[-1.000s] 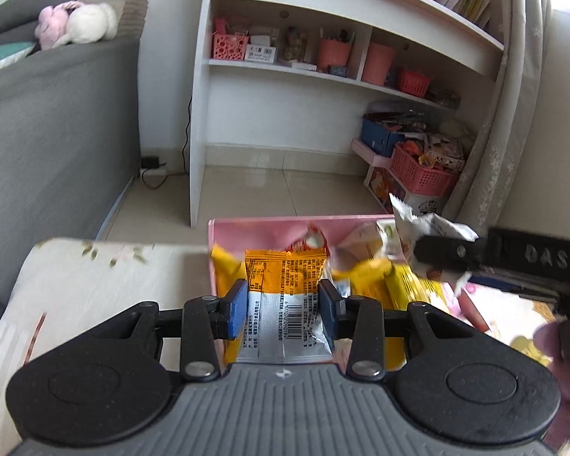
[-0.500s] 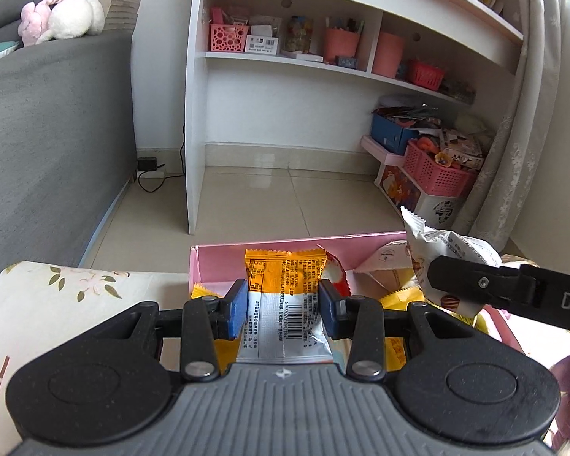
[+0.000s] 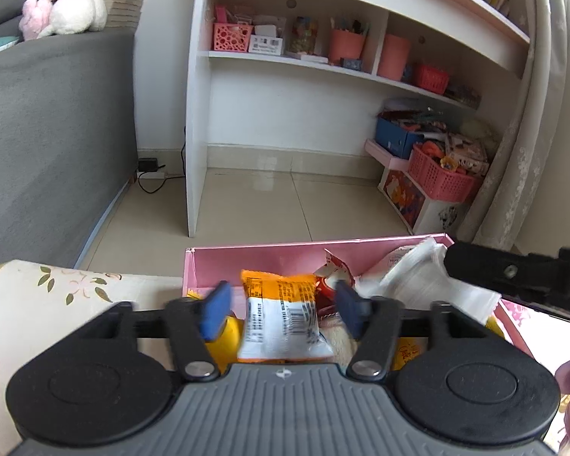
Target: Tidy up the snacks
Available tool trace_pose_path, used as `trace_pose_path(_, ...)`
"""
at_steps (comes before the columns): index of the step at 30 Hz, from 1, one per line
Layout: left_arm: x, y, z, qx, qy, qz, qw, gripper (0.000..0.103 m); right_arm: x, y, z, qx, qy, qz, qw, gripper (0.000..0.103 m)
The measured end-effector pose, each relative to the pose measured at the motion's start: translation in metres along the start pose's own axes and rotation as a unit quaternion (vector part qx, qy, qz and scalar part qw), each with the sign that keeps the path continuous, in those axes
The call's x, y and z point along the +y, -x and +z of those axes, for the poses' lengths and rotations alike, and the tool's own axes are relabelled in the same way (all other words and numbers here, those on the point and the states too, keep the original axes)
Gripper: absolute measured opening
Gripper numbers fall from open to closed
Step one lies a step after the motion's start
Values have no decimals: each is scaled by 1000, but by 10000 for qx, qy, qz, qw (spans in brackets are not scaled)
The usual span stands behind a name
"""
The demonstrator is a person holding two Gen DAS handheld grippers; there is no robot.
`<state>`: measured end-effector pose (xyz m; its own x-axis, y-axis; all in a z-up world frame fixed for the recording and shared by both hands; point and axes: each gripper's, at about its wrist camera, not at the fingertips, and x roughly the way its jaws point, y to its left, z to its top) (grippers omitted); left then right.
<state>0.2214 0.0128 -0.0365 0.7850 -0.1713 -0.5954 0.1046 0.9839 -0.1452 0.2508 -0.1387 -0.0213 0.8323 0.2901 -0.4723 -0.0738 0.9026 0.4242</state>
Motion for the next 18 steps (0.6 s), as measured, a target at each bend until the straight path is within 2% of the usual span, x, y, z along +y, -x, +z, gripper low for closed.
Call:
trace_pose_path(2, 0, 3, -1, -20, 6, 2, 10000, 64, 0, 2, 1, 18, -1, 26, 10000, 83)
trace_pose_path(6, 0, 11, -1, -40, -18, 19, 10000, 78, 4, 6, 2, 94, 73, 20, 9999, 83)
trace_pose_path(9, 1, 20, -2, 2, -25, 54, 10000, 84, 8, 12, 1, 159, 143, -34, 9998, 86)
trace_pose_path(18, -5, 57, -13, 320, -72, 427, 9985, 93, 25, 49, -5, 328, 376, -422, 9979, 88)
